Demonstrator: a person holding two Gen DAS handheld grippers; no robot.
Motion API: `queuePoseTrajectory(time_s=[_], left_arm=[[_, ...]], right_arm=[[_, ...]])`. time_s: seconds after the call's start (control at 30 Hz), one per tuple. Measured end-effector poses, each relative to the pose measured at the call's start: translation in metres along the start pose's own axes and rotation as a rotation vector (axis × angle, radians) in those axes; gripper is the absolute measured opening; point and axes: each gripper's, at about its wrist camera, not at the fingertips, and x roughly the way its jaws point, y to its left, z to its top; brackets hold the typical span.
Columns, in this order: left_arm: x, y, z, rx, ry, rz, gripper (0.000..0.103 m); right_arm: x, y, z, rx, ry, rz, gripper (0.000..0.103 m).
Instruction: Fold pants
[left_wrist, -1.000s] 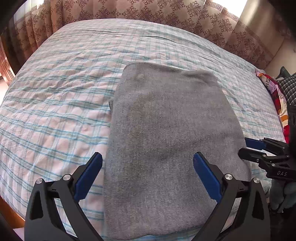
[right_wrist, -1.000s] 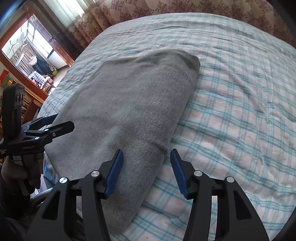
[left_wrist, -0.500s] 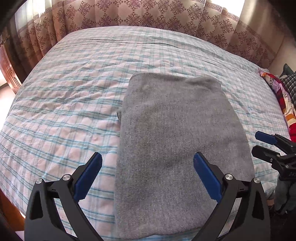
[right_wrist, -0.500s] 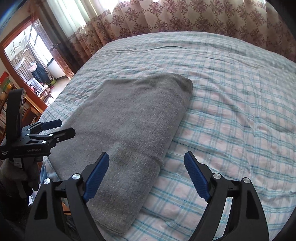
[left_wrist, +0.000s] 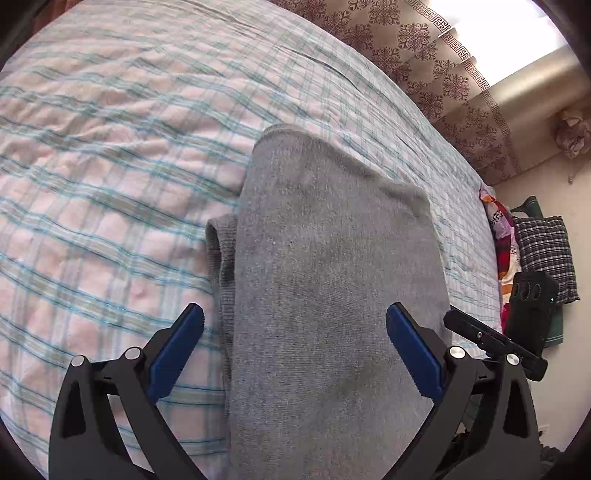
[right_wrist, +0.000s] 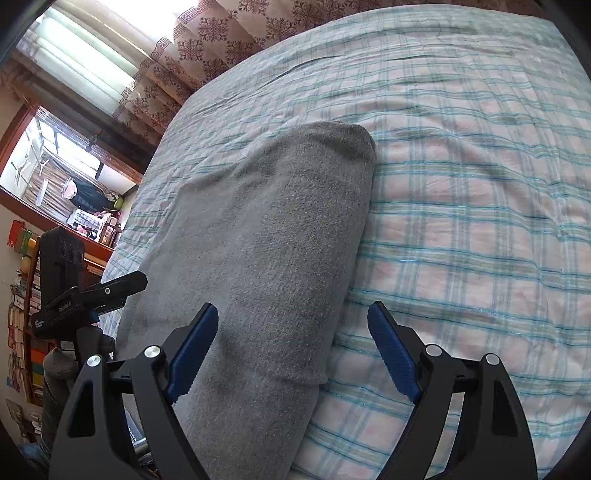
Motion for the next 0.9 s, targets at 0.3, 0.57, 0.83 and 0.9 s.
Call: queuePoseTrajectory(time_s=[0.3, 0.57, 0.83, 0.9], left_arm=[[0.021, 0.012, 0.008, 0.001, 0.059, -0.085, 0.098], [0.028, 0.015, 0.007, -0.002, 0.053, -0.117, 0.069], [0.025, 0.012, 0.001, -0.008, 0.03, -0.147, 0.057], [0.024, 0.01, 0.001, 0.001, 0.022, -0.153, 0.056]], right_arm=[[0.021, -0.006, 0.004, 0.055, 0.051, 0.062, 0.083], [0.046, -0.007, 0.011, 0.112, 0.086, 0.119, 0.085], [0.059, 0.017, 0.015, 0.045, 0.094, 0.122, 0.065], [0.054, 0.021, 0.015, 0.023, 0.077, 0.125, 0.052]])
